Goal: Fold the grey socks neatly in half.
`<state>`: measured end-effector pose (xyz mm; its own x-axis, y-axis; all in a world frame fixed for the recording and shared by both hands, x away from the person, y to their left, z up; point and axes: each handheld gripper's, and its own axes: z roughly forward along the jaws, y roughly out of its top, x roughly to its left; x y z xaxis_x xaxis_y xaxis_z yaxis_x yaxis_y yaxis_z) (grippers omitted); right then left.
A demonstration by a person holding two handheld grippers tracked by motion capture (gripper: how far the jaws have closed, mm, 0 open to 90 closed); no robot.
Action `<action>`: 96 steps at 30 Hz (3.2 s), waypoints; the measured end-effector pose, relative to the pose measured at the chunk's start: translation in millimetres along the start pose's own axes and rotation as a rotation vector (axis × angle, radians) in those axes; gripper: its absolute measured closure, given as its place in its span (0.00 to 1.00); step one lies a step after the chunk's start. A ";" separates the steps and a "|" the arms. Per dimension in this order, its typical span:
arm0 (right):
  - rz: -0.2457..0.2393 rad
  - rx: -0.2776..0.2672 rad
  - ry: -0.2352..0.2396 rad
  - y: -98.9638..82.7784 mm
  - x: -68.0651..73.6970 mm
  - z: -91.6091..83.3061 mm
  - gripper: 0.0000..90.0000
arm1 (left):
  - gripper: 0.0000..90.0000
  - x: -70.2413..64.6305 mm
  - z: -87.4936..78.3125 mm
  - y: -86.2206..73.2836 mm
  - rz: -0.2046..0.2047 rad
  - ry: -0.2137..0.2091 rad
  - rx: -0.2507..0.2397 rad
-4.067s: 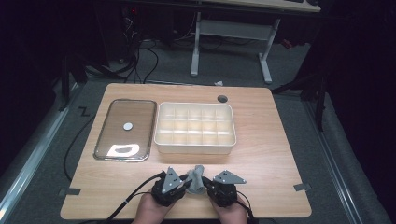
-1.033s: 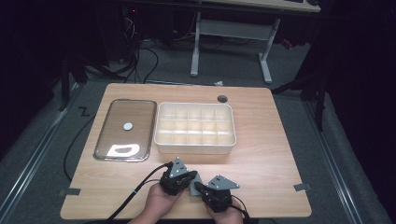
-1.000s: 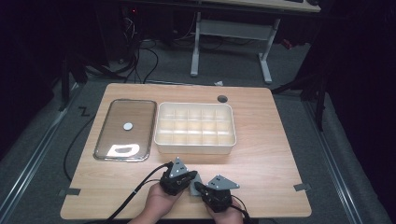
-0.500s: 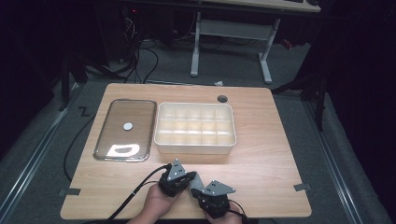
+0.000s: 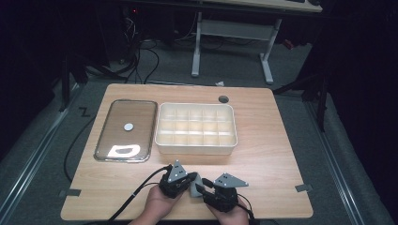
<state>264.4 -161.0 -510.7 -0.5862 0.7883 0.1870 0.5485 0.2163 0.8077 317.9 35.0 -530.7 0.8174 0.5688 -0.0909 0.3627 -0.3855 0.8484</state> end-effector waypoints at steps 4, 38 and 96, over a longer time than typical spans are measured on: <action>0.059 0.037 0.010 -0.7 -4.6 7.7 0.56 | 1.00 -0.3 -0.6 0.0 0.001 -0.004 -0.002; 0.106 0.094 0.043 -8.2 -10.1 21.9 0.54 | 0.68 60.0 -122.0 -52.6 -0.035 0.277 0.018; -0.048 0.401 -0.217 26.7 -51.2 -19.1 0.76 | 0.65 58.5 -115.2 -53.4 0.019 0.235 0.011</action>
<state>297.6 -206.6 -488.0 -0.5014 0.8652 -0.0013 0.7365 0.4276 0.5241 294.8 172.5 -521.3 0.6976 0.7148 0.0497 0.3543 -0.4045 0.8431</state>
